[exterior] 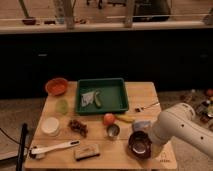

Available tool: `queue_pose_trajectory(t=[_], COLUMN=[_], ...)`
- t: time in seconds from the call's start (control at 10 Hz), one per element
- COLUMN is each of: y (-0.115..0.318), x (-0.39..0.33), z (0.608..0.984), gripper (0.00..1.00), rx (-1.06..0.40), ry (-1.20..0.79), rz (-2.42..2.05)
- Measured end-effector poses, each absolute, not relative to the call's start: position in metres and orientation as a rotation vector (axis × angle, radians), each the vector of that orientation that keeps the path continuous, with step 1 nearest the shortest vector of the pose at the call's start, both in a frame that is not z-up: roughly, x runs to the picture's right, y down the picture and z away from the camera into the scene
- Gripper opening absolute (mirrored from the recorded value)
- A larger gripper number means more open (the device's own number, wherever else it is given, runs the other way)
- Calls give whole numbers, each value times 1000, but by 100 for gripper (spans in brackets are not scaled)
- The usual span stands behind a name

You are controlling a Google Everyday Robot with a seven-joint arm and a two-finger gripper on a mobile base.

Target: Place eraser in plastic cup

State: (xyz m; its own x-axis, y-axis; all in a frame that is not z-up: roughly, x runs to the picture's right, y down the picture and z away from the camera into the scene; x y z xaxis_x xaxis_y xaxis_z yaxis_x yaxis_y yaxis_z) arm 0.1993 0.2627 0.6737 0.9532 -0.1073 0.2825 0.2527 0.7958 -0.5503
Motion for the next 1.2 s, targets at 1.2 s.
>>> queue_pose_trajectory(t=[1.2], y=[251], x=[41], z=[625], gripper=[80], rx=[-564], ry=[-329], rz=[-257])
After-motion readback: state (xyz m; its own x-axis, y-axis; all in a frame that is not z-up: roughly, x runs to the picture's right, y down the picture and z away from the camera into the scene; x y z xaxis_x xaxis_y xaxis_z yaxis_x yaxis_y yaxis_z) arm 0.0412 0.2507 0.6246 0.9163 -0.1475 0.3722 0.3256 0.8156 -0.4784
